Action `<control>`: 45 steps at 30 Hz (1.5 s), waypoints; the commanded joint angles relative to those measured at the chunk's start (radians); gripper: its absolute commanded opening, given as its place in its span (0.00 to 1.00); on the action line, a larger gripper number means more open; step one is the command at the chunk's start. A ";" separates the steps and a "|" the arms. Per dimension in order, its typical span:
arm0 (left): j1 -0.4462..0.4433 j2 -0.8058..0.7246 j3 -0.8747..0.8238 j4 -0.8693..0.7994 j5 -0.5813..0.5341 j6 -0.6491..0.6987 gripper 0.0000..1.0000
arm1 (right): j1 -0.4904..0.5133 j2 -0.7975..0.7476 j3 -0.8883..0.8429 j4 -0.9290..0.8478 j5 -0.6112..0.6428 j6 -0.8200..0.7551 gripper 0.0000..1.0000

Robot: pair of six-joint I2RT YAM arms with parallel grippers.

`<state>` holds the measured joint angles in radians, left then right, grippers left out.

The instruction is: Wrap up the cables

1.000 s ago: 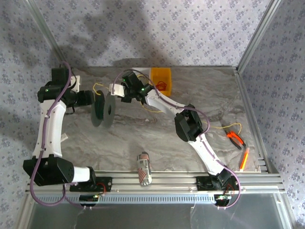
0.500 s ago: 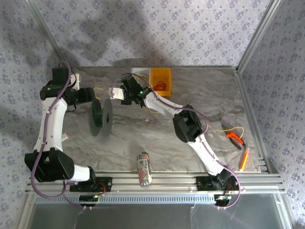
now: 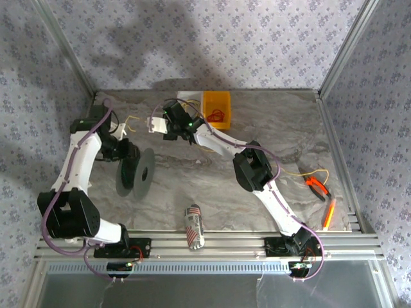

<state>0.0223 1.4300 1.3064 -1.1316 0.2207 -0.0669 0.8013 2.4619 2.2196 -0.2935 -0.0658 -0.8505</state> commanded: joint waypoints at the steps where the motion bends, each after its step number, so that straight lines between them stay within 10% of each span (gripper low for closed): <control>1: -0.022 0.030 0.023 -0.063 -0.009 0.013 0.12 | -0.008 -0.023 0.003 0.015 0.016 0.023 0.00; 4: -0.038 0.047 0.049 -0.063 -0.039 0.015 0.00 | -0.013 -0.028 0.002 0.014 0.021 0.023 0.00; 23: -0.043 0.349 0.491 -0.057 -0.296 0.067 0.00 | -0.025 -0.009 0.079 -0.041 0.107 0.057 0.00; 45: -0.037 0.448 0.573 -0.021 -0.280 0.040 0.03 | 0.002 0.048 0.096 -0.117 0.157 0.090 0.00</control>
<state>-0.0196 1.8751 1.8378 -1.1557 -0.0753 -0.0120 0.7952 2.4783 2.2807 -0.3813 0.0696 -0.7887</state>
